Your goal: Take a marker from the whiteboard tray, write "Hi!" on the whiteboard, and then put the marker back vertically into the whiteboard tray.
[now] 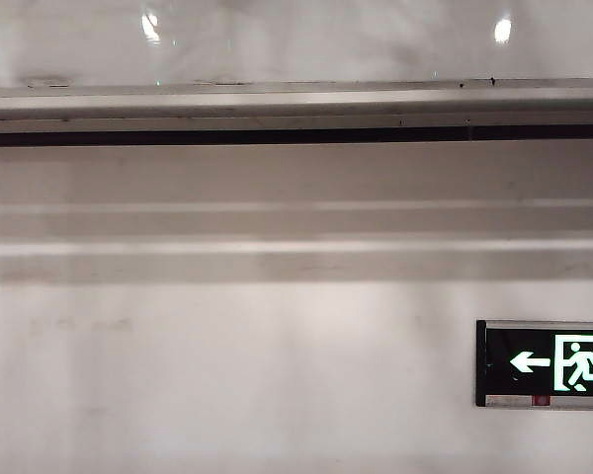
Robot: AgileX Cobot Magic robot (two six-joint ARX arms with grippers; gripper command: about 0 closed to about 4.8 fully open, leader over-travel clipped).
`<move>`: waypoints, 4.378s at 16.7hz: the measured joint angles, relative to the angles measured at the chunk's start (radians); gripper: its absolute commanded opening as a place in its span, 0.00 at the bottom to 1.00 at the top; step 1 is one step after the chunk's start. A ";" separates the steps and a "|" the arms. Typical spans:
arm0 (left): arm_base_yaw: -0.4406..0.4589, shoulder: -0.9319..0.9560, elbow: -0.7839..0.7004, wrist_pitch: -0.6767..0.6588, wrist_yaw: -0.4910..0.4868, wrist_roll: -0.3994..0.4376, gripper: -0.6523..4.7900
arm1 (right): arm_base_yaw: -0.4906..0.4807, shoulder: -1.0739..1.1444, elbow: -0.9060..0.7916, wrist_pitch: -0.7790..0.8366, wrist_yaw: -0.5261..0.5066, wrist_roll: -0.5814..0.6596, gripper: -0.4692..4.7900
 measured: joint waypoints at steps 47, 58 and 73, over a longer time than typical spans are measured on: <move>0.000 0.000 0.000 0.000 0.022 0.000 0.11 | -0.003 -0.001 -0.002 -0.349 -0.004 0.037 0.09; 0.000 0.000 0.000 0.000 0.026 0.000 0.11 | -0.004 0.024 -0.002 -0.334 -0.004 0.047 0.09; 0.000 0.000 0.000 -0.003 0.026 0.000 0.11 | -0.004 0.029 -0.002 -0.312 0.011 0.047 0.09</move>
